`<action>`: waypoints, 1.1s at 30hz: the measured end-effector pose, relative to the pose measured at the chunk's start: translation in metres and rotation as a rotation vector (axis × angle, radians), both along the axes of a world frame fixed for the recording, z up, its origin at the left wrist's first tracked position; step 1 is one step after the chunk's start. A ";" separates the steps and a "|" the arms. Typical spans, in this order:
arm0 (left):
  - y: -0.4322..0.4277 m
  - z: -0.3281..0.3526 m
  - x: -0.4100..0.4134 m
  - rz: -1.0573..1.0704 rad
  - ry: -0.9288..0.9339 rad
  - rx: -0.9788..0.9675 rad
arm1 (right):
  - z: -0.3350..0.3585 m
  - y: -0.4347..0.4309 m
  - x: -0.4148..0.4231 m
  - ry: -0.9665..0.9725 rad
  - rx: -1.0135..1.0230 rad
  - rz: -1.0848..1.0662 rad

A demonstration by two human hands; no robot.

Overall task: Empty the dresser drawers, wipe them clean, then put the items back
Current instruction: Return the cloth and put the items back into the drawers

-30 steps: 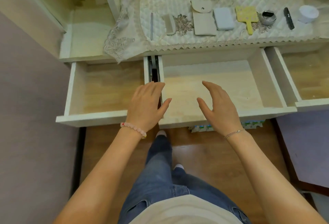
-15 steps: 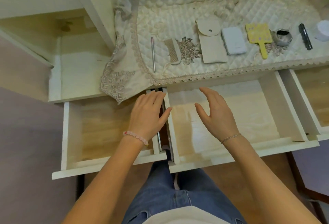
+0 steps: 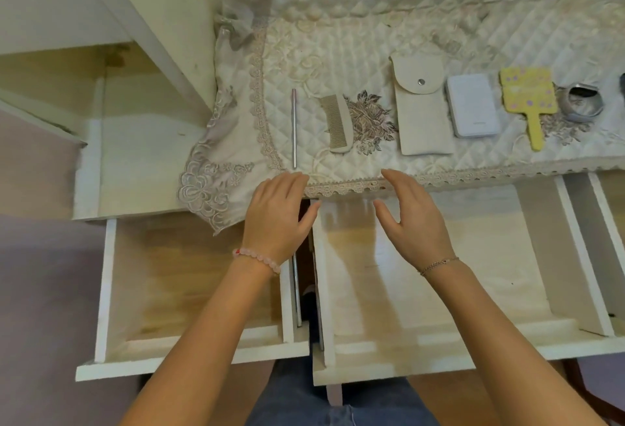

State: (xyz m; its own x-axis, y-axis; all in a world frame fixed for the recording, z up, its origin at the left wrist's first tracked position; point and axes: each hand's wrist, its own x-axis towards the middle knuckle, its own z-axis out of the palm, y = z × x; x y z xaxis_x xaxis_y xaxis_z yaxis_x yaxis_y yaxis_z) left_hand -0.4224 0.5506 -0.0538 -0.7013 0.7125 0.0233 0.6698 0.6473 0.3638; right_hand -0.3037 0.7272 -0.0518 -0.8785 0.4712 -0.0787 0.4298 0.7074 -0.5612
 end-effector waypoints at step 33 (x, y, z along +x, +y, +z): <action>0.213 -0.021 -0.023 0.378 -0.802 0.327 | -0.025 0.186 -0.014 0.092 -0.117 -0.525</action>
